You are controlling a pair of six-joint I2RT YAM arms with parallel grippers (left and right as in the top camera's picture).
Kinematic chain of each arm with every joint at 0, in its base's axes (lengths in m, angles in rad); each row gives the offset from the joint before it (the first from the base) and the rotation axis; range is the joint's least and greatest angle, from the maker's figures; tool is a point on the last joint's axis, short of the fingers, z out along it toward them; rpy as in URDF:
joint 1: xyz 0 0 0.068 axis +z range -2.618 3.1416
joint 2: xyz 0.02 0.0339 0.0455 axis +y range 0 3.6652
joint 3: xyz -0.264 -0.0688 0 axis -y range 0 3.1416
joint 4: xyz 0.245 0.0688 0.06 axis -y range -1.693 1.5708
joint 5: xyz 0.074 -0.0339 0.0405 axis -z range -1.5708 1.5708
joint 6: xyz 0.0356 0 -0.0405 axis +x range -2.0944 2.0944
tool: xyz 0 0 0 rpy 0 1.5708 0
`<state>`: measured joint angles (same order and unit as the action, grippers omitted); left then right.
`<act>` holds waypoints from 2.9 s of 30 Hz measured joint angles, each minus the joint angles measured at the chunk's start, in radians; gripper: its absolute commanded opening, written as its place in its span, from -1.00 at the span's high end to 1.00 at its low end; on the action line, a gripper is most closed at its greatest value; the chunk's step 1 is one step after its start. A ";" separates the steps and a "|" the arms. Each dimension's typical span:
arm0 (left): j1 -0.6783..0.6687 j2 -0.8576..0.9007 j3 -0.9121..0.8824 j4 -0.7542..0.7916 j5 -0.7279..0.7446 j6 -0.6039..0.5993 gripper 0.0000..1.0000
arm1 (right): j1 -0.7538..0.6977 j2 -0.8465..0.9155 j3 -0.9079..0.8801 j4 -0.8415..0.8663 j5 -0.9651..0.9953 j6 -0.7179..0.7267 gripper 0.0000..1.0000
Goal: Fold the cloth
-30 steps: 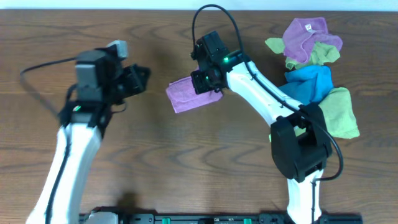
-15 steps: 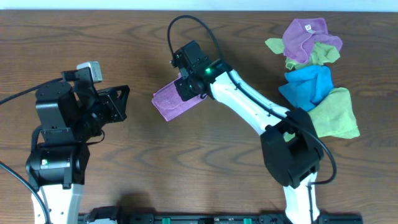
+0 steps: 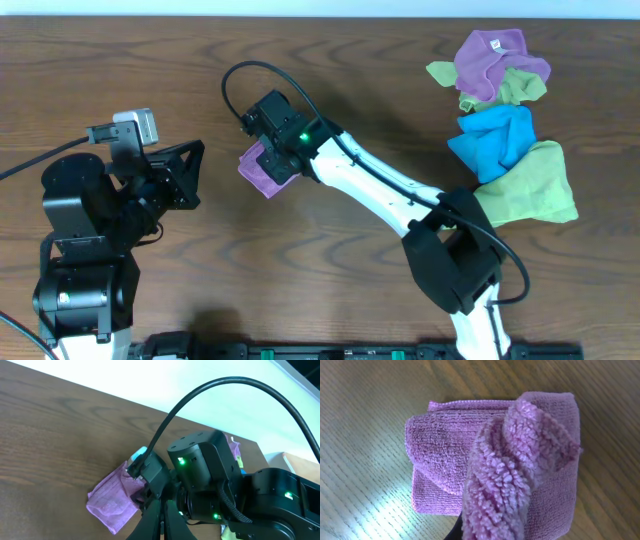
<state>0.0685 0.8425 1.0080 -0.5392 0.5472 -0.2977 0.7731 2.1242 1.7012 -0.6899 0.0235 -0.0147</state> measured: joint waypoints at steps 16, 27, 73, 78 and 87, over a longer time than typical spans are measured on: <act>0.000 0.000 0.000 -0.003 0.030 0.007 0.89 | 0.043 0.082 0.000 0.006 -0.029 -0.008 -0.03; 0.000 0.000 0.000 -0.003 0.030 0.007 0.88 | 0.105 0.082 0.000 0.019 -0.166 -0.020 -0.17; 0.001 0.275 -0.329 0.109 0.041 0.015 0.13 | -0.545 -0.520 0.317 -0.601 -0.050 -0.078 -0.99; 0.001 0.277 -0.492 0.295 0.048 -0.050 -0.25 | -0.543 -0.820 0.029 -0.551 -0.026 -0.084 -0.98; 0.001 0.415 -0.574 0.599 -0.008 -0.125 -0.51 | -0.600 -1.406 -0.595 -0.426 -0.019 -0.031 -0.98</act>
<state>0.0692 1.2572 0.4343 0.0593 0.5396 -0.4225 0.1730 0.7181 1.1061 -1.1164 0.0048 -0.0452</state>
